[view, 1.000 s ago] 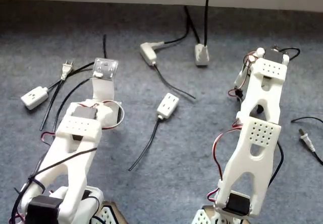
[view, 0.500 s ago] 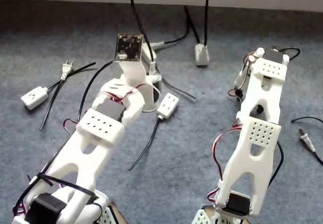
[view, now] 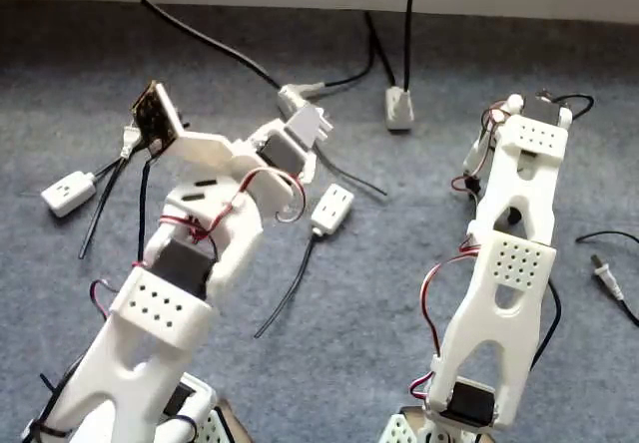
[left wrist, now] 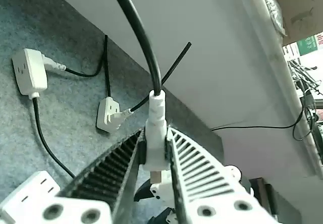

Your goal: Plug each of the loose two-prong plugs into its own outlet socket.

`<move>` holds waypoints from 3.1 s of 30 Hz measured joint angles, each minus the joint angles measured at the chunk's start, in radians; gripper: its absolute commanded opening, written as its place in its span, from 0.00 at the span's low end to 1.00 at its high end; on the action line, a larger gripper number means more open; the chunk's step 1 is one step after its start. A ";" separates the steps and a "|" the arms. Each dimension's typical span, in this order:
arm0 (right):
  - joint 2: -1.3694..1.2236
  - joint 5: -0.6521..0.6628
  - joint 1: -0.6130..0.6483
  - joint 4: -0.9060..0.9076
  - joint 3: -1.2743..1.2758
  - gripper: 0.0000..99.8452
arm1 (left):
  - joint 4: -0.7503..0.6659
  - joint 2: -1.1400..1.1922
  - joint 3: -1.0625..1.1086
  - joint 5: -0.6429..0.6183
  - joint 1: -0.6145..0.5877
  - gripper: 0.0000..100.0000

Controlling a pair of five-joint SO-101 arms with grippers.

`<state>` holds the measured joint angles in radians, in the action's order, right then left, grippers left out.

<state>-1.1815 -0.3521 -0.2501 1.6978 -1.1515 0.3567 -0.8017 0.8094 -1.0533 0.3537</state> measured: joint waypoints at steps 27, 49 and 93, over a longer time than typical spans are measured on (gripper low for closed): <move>0.193 0.060 0.011 0.025 -0.110 0.27 | -0.494 -0.661 0.709 -0.198 -0.074 0.01; 1.427 0.175 0.385 0.006 0.726 0.23 | -0.494 -0.667 0.718 -0.199 -0.054 0.01; 1.962 0.535 0.580 -0.655 1.564 0.01 | -0.502 -0.680 0.763 -0.104 0.287 0.01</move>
<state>0.7810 0.1834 0.3299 1.0426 0.4120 -0.1450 -1.4814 1.5719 -1.1577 0.6406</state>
